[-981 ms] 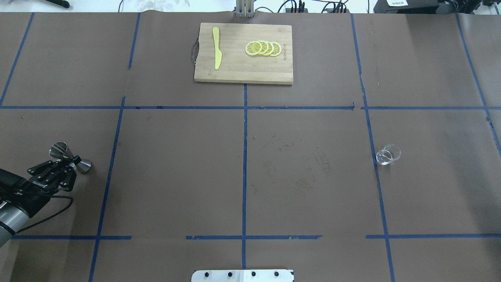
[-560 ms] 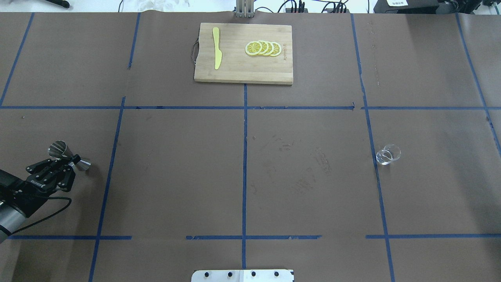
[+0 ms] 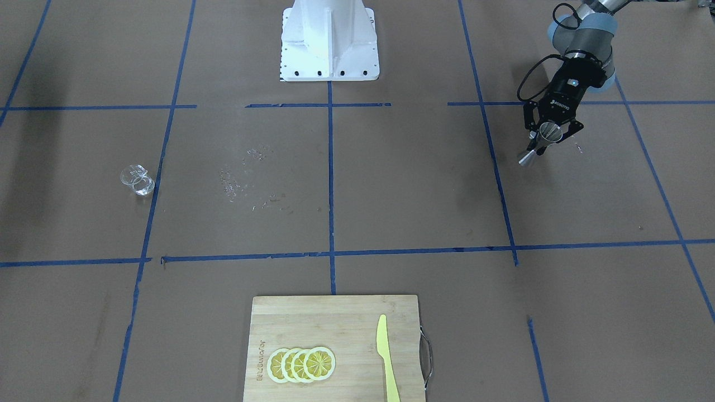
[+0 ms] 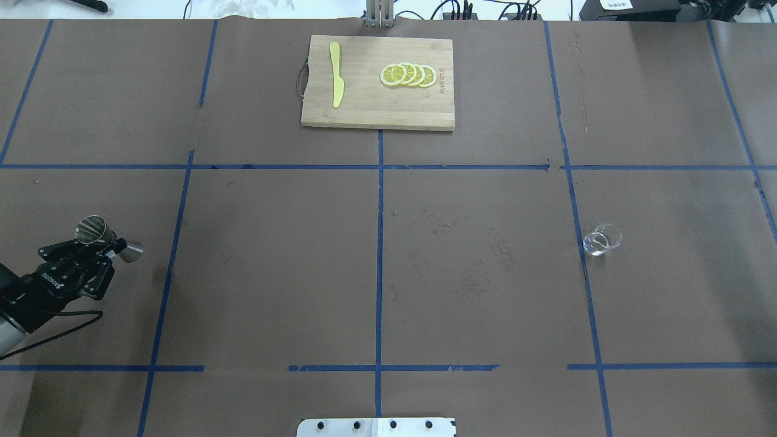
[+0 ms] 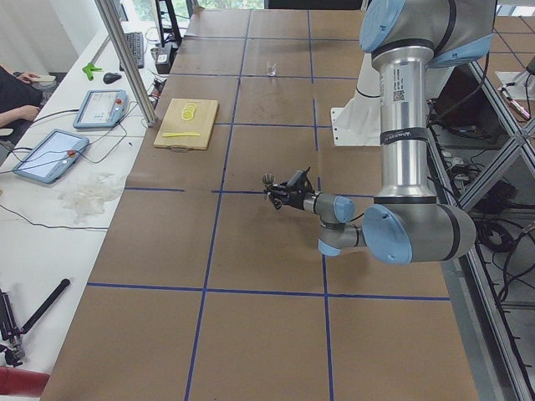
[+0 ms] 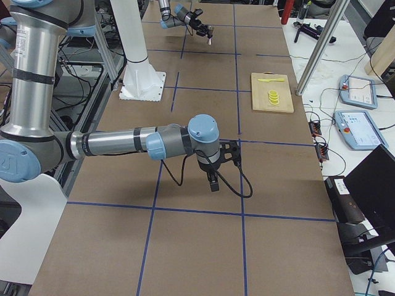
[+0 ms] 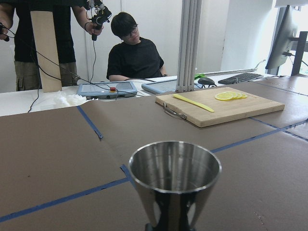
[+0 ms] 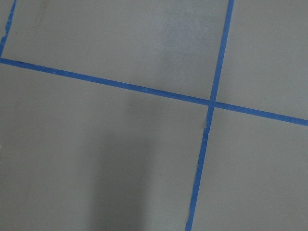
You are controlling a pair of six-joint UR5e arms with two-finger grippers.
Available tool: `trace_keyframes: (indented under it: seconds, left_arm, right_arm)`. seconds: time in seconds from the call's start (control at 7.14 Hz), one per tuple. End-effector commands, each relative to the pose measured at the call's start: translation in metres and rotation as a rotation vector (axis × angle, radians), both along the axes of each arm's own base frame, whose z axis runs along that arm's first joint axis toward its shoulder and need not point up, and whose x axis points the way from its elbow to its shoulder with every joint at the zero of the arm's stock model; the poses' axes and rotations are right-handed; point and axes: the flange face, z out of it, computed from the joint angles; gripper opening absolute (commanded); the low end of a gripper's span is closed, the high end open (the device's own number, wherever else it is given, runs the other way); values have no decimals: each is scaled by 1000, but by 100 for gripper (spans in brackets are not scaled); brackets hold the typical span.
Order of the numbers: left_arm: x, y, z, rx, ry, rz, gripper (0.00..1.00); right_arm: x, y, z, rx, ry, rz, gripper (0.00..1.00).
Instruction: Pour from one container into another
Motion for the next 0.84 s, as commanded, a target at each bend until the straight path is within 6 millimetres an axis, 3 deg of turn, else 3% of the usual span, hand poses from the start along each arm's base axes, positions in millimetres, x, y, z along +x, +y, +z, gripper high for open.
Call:
trace_keyframes:
  seconds: [0.0, 0.14, 0.42, 0.7]
  left_arm:
    - [-17, -32, -15, 174, -105, 118, 0]
    - [-18, -53, -34, 268, -125, 169, 0]
    - [4, -78, -71, 349, -113, 296, 0]
    - [38, -138, -151, 417, -136, 470, 0]
  right_arm:
    - [0, -1, 0, -9, -1, 9, 100]
    - [0, -1, 0, -9, -1, 9, 100]
    - [0, -1, 0, -14, -2, 14, 100]
    - [0, -1, 0, -26, -6, 23, 100]
